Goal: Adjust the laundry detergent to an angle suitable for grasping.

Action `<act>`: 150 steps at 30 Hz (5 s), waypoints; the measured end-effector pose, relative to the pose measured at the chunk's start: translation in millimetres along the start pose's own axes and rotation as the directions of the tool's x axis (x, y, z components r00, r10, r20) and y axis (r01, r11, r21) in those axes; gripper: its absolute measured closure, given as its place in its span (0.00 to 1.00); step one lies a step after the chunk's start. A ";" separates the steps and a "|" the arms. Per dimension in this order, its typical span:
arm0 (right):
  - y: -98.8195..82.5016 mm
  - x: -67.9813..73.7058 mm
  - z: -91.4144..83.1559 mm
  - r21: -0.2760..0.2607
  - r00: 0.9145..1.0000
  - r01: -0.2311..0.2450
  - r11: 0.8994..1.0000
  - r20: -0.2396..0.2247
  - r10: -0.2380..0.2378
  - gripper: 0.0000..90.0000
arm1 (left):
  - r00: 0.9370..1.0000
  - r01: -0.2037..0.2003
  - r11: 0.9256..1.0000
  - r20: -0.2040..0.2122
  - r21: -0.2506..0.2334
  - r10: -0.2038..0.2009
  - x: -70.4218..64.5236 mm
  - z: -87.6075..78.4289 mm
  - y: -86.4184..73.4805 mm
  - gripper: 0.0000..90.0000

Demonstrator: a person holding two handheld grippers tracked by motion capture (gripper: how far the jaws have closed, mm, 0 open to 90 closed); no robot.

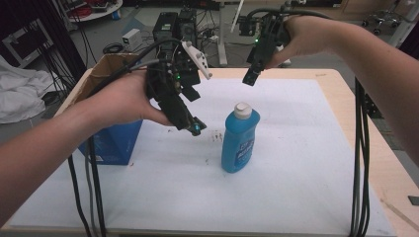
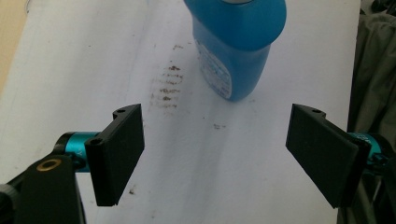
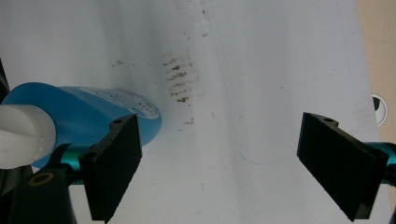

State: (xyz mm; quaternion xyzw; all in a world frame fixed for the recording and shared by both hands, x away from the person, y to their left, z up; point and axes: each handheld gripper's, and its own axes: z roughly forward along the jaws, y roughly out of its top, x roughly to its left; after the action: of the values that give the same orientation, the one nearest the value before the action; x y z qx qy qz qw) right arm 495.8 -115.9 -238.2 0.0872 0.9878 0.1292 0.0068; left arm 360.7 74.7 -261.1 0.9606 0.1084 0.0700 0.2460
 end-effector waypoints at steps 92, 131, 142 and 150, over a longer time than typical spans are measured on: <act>-2.7 -2.0 2.0 0.011 1.000 -0.012 1.000 -0.006 0.012 0.15 | 0.951 0.301 0.950 -0.042 -0.087 -0.305 -24.8 92.9 35.1 0.40; -8.2 -2.6 -4.3 0.000 1.000 -0.023 1.000 0.004 0.022 0.15 | 0.998 0.058 0.968 0.050 -0.244 -0.047 4.0 24.6 17.5 0.49; -6.1 -1.9 -2.3 0.006 1.000 -0.016 1.000 0.003 0.016 0.15 | 0.988 -0.024 0.959 0.137 -0.283 0.065 6.4 27.3 -2.4 0.50; -3.6 0.9 -1.1 0.015 1.000 -0.013 1.000 0.002 0.012 0.15 | 0.984 -0.055 0.957 0.148 -0.285 0.101 -0.1 55.1 -17.9 0.50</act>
State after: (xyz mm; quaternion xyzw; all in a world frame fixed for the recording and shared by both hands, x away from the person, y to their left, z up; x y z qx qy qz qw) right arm 494.3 -119.4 -238.1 0.0935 0.9881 0.1216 0.0063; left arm 367.9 64.7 -317.8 0.9223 0.0388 0.0163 0.3843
